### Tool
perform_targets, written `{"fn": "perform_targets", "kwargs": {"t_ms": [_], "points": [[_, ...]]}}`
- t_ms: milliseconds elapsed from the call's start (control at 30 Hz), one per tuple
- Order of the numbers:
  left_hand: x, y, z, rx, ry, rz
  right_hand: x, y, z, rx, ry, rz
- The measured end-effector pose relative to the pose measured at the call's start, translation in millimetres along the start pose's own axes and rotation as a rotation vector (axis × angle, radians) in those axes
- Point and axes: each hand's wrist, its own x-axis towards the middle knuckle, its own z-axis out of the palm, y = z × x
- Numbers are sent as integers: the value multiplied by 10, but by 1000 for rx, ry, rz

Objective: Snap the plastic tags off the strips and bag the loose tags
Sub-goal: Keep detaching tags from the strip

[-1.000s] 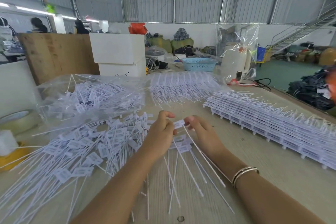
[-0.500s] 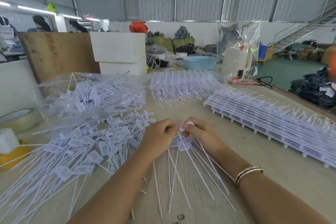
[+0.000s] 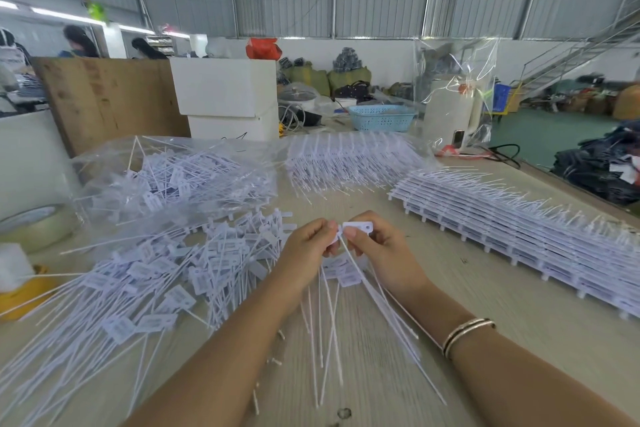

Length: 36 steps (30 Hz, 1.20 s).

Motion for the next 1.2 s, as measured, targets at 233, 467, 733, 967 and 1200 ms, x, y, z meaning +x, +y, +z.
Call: {"fn": "perform_targets", "kwargs": {"t_ms": [233,467,733,967,1200], "points": [[-1,18,72,-96,-12,-6,-15,12,7,131,3,18],[-6,11,59,-133,-54,-44,6,24,-22,325,-27,163],[-7,-5,102,-218,-34,-72,0,8,-4,418,-37,183],[55,16,-83,-415,26,-130,14,-16,-134,682,15,311],[12,4,-40,-134,88,43,28,98,-19,-107,70,273]]}}
